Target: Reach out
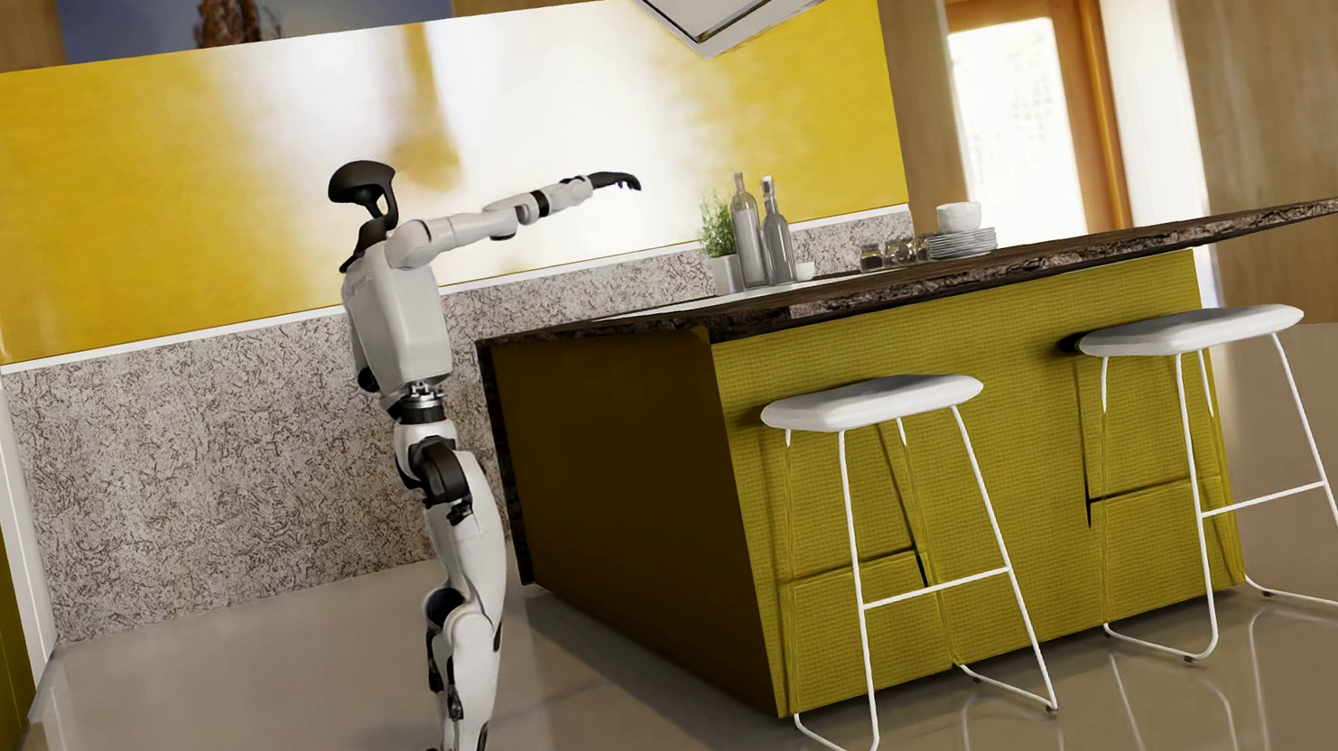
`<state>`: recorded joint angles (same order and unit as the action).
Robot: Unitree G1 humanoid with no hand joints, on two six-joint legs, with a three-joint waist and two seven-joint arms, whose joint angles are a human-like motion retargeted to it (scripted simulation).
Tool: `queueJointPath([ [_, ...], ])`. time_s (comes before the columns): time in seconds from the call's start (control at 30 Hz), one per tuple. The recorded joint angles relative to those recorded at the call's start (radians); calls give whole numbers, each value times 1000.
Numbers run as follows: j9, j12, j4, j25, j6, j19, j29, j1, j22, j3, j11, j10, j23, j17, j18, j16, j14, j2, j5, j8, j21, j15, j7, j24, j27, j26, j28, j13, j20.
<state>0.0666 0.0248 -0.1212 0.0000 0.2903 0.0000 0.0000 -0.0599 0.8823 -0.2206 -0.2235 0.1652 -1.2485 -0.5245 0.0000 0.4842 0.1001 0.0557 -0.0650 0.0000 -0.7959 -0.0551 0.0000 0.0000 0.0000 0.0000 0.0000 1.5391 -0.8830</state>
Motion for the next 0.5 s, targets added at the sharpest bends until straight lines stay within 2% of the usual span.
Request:
queueJointPath([
  [0.23,-2,-4,-4,0,-7,0,0,1,-22,-13,3,-7,4,4,0,-10,3,-2,-4,0,29,-3,0,0,0,0,0,10,16],
  [0.5,0,-1,-4,0,-8,0,0,5,-9,-12,0,-8,-1,4,0,5,7,-3,-3,0,1,-7,0,0,0,0,0,-1,18],
])
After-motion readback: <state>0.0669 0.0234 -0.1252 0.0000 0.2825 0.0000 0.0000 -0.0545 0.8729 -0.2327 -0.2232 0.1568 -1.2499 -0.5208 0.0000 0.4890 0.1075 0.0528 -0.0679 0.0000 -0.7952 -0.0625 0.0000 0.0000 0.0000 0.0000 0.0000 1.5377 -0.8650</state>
